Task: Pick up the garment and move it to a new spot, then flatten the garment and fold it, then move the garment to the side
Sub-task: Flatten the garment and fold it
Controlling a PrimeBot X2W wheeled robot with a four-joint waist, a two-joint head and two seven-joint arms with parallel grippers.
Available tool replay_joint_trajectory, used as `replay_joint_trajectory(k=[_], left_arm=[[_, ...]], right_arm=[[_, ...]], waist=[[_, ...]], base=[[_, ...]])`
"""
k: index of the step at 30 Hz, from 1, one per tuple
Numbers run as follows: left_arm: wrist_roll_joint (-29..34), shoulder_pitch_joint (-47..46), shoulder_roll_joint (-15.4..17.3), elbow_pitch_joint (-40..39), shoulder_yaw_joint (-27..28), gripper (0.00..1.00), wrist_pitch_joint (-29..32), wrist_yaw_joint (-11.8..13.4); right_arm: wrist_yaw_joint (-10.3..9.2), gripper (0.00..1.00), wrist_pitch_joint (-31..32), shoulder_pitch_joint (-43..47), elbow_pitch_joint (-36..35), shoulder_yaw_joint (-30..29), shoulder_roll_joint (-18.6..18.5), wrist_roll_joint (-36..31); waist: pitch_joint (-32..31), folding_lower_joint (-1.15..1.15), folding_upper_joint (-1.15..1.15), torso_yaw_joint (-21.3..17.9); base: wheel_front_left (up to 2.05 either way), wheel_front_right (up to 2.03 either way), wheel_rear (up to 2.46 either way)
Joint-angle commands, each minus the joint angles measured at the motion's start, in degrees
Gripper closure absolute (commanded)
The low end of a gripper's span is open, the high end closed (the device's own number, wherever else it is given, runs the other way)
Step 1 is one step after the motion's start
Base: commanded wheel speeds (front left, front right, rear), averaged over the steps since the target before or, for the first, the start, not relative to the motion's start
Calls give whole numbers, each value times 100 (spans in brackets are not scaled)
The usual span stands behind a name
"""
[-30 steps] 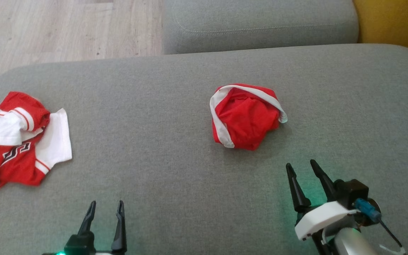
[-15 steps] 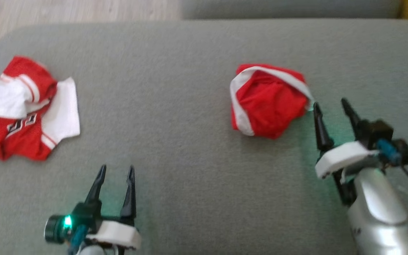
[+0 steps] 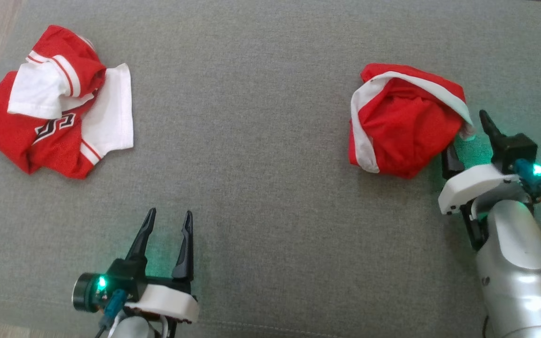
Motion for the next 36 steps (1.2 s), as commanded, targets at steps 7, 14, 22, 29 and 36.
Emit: replay_joint_trajectory(k=[7, 14, 22, 29, 36], left_arm=[[-122, -200, 12, -117, 178, 0, -30, 82], [-163, -69, 12, -105, 244, 0, -30, 109], [-243, 185, 12, -32, 129, 0, -30, 122], [-237, 378, 12, -3, 75, 0, -30, 168], [-156, 550, 12, -40, 260, 0, -30, 189]], right_arm=[[-5, 100, -23, -340, -520, -326, 6, -202], [-5, 100, -23, -818, -1213, 65, -116, -175], [-5, 100, -23, -2230, -1478, 1785, 80, 497], [-5, 100, -23, -3204, -1327, 1992, 131, 921], [-5, 100, -23, -2593, -697, 1188, 34, 703]], waist=[[-116, -1, 0, 35], [-472, -1, 0, 130], [-900, -1, 0, 428], [-1084, -1, 0, 570], [-1144, -1, 0, 163]], base=[[0, 0, 0], [0, 0, 0], [0, 0, 0], [0, 0, 0], [0, 0, 0]])
